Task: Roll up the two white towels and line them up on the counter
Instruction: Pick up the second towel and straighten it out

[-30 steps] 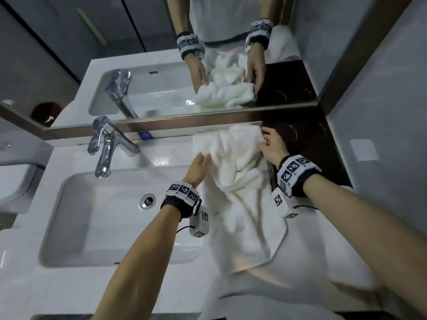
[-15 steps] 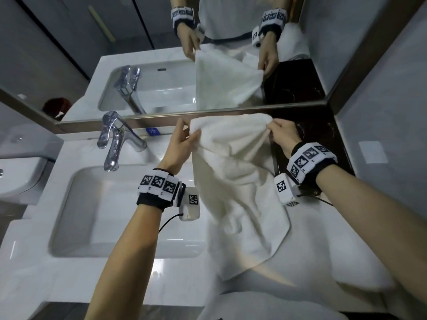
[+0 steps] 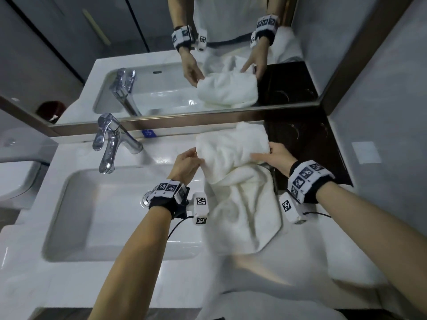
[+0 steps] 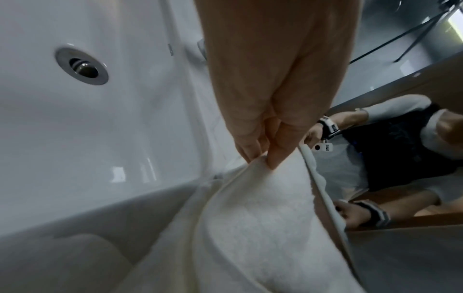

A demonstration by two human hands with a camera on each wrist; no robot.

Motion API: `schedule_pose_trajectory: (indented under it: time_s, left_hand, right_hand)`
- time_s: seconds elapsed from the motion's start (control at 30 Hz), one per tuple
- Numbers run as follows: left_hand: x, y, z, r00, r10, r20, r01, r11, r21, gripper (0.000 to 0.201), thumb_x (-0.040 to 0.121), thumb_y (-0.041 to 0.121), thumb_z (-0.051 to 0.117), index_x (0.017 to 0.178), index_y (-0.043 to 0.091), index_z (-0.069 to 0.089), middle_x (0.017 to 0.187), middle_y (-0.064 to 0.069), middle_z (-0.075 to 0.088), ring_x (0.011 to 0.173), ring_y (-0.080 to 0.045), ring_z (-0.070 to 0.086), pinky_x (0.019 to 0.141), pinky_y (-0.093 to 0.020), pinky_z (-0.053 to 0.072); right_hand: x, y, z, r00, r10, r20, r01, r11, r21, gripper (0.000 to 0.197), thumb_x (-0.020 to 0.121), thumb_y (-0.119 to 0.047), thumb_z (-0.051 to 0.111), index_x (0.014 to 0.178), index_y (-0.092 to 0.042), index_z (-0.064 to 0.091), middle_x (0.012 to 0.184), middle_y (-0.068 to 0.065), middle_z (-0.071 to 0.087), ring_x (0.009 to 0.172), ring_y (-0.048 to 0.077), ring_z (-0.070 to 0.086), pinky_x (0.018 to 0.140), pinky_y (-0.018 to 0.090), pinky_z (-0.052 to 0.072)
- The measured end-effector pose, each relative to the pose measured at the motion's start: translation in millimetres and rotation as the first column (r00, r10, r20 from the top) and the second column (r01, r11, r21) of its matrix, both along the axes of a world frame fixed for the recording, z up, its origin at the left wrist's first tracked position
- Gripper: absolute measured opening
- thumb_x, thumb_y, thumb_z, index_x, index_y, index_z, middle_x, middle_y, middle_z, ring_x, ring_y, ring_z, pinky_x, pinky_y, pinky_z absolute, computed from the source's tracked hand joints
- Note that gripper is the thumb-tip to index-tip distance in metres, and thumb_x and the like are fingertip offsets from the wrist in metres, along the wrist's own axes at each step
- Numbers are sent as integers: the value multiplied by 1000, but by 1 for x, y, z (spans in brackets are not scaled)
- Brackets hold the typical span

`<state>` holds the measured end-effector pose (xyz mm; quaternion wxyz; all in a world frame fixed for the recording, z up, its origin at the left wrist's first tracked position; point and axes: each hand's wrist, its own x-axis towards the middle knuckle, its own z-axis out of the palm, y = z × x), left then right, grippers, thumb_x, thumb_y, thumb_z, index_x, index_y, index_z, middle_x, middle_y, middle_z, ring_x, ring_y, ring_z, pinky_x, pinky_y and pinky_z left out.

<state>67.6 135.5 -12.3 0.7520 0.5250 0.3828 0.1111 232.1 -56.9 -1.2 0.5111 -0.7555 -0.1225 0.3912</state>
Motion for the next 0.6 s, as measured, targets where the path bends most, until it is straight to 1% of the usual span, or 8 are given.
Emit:
schedule_pose_trajectory:
  time_s: [0.1, 0.13, 0.2, 0.3, 0.37, 0.43, 0.53, 0.6]
  left_hand:
    - [-3, -3, -17, 998, 12, -56, -7, 996, 84, 24, 86, -13, 50, 103, -2, 63, 97, -10, 67, 89, -22, 64, 79, -25, 53]
    - [-5, -4, -22, 995, -6, -104, 20, 990, 136, 13, 89, -4, 53, 91, 2, 65, 88, -9, 66, 84, -22, 62, 79, -27, 50]
    - [-8, -7, -34, 967, -54, -250, 123, 954, 272, 22, 92, 15, 58, 73, 6, 60, 73, -7, 58, 71, -20, 50, 71, -30, 41]
    - [-12, -11, -42, 919, -118, -376, 267, 888, 375, 27, 94, 21, 56, 90, -4, 65, 91, -15, 65, 81, -19, 54, 72, -27, 41]
    - [-13, -12, -36, 941, -109, -321, 237, 888, 395, 21, 94, 15, 55, 102, -3, 65, 105, -15, 67, 90, -19, 58, 76, -24, 44]
    - [-13, -11, -19, 978, -40, -204, 123, 902, 415, 21, 94, 11, 54, 111, -1, 61, 106, -9, 66, 93, -16, 60, 80, -25, 45]
    - [-9, -8, 17, 999, 12, 38, -26, 919, 393, 15, 95, 9, 53, 106, 4, 60, 97, -2, 67, 85, -7, 63, 80, -22, 49]
    - [-9, -6, 43, 987, -14, 158, -45, 930, 364, 19, 96, 11, 50, 112, 6, 60, 105, -6, 67, 96, -13, 62, 89, -27, 50]
  right_hand:
    - [-7, -1, -7, 949, 159, 273, -97, 969, -225, 50, 70, -29, 81, 112, -14, 57, 104, -2, 61, 95, 15, 55, 83, 30, 46]
    - [-9, 1, -10, 927, 183, 327, -93, 958, -270, 41, 69, -29, 80, 101, -15, 59, 94, -4, 60, 90, 15, 53, 77, 29, 44]
    - [-12, 1, -16, 924, 116, 365, -15, 963, -268, 23, 71, -23, 77, 75, -13, 57, 71, -4, 55, 78, 18, 51, 68, 29, 39]
    - [-9, -2, -17, 949, -55, 312, 107, 982, -153, 22, 78, -17, 70, 72, 1, 60, 67, 9, 63, 73, 27, 58, 64, 35, 47]
    - [-5, -2, -12, 957, -106, 269, 123, 991, -49, 25, 86, -17, 63, 86, 8, 63, 88, 27, 67, 79, 28, 60, 74, 40, 50]
    - [-5, -1, -2, 965, -114, 237, 107, 993, 42, 30, 92, -17, 55, 96, 13, 59, 102, 36, 61, 83, 21, 53, 77, 37, 44]
    - [-5, 1, 20, 979, -151, 137, 126, 976, 178, 28, 98, -15, 45, 110, 7, 57, 106, 25, 62, 95, 20, 55, 93, 42, 46]
    - [-5, 0, 37, 984, -147, 97, 121, 965, 233, 26, 100, -16, 39, 114, -2, 56, 112, 20, 61, 104, 23, 57, 102, 50, 42]
